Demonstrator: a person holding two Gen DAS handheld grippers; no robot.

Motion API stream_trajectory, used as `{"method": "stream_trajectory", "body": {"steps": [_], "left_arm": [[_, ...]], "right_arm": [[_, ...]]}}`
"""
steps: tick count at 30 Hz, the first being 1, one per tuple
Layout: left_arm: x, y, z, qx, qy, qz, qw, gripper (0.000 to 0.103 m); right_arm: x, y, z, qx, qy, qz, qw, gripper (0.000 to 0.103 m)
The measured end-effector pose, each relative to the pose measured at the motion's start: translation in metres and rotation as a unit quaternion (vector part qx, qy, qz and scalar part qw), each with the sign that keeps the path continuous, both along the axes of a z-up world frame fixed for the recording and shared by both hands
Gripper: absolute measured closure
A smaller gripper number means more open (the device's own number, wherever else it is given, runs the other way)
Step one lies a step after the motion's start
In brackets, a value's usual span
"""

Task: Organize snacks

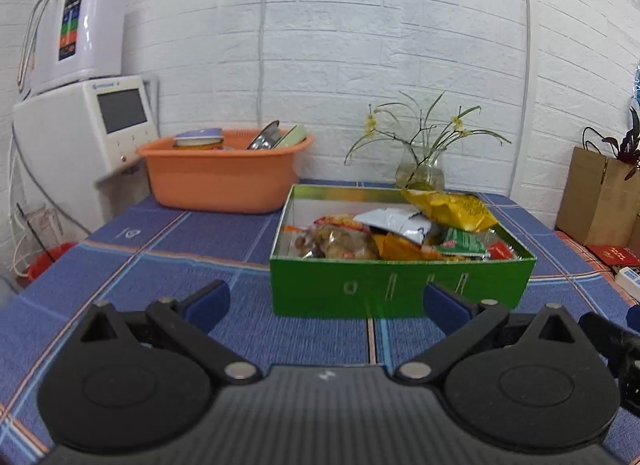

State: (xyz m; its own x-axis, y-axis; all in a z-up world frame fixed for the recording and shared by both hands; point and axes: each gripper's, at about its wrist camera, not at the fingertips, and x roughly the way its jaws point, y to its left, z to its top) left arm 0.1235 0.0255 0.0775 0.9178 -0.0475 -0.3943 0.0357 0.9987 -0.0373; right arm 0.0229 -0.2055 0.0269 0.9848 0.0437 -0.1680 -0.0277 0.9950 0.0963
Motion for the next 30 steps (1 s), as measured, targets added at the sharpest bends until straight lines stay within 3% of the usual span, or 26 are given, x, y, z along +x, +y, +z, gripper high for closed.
{"method": "stream_trajectory", "body": {"steps": [4, 8, 11, 14, 20, 23, 30], "left_arm": [[-0.010, 0.000, -0.021, -0.010, 0.006, -0.011, 0.9999, 0.000], [-0.003, 0.005, -0.033, -0.019, 0.050, 0.010, 0.9985, 0.001], [-0.003, 0.009, -0.035, -0.026, 0.053, 0.031, 0.9978, 0.001], [-0.005, 0.007, -0.036, -0.009, 0.049, 0.048, 0.9976, 0.001], [-0.011, -0.011, -0.041, 0.042, 0.047, 0.013, 0.9979, 0.001], [-0.013, -0.013, -0.041, 0.042, 0.048, 0.003, 0.9980, 0.001], [-0.018, -0.020, -0.042, 0.031, 0.063, 0.029, 0.9971, 0.001]], "right_arm": [[-0.007, 0.010, -0.014, -0.032, -0.014, -0.010, 0.999, 0.000], [-0.008, 0.019, -0.026, -0.072, -0.015, -0.018, 0.997, 0.000], [-0.008, 0.019, -0.025, -0.069, -0.011, -0.015, 0.997, 0.000], [-0.009, 0.018, -0.026, -0.068, -0.011, -0.022, 0.997, 0.000], [-0.005, 0.020, -0.027, -0.072, 0.008, -0.027, 0.997, 0.000], [-0.003, 0.017, -0.029, -0.063, 0.018, -0.034, 0.997, 0.000], [0.002, 0.006, -0.032, -0.033, 0.062, -0.035, 0.997, 0.000]]}}
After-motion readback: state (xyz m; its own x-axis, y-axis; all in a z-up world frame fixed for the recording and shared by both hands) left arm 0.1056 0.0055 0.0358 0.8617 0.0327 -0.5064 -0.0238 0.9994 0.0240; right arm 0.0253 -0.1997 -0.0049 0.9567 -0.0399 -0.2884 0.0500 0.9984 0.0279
